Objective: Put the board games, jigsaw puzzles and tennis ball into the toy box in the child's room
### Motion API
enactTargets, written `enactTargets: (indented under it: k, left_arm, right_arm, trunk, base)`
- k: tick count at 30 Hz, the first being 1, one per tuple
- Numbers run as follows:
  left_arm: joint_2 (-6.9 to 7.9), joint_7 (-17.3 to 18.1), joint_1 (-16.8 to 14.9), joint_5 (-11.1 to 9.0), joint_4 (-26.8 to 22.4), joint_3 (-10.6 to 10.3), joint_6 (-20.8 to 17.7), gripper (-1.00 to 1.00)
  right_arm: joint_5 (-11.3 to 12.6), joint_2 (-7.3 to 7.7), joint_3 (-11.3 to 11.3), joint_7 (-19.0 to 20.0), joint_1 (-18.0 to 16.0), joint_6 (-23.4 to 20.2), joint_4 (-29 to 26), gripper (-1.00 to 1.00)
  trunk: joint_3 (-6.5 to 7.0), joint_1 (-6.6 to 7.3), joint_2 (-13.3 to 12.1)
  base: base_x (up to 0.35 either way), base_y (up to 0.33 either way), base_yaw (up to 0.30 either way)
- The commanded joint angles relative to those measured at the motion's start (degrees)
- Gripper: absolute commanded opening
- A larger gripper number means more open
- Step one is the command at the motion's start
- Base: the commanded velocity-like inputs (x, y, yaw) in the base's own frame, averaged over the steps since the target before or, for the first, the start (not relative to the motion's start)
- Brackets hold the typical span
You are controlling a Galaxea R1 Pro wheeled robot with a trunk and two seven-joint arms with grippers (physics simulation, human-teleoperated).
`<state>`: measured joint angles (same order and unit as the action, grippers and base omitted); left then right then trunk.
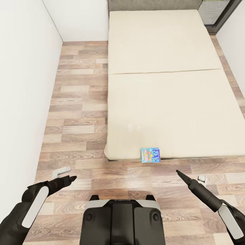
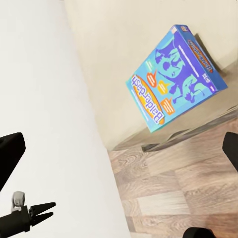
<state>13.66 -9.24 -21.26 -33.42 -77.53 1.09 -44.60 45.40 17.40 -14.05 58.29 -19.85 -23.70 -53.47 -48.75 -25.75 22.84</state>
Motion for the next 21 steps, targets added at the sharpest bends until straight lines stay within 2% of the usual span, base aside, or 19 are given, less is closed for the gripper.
enactTargets:
  k: [1,21]
  left_arm:
    - [0.04,-0.5,0.0,-0.6,-0.1,0.0,-0.3,1.00]
    - [-0.09,-0.6,0.0,-0.6,-0.1,0.1,-0.3,1.00]
  right_arm:
    - [0.4,0.01,0.0,0.1,0.0,-0.5,0.0,1.00]
    - [0.4,0.01,0.0,0.1,0.0,1.4,0.3,1.00]
  trunk:
    - [0.04,-0.04,0.1]
    - [1.92,-0.04,0.1]
  base:
    - [0.000,0.000,0.000]
    - [0.000,0.000,0.000]
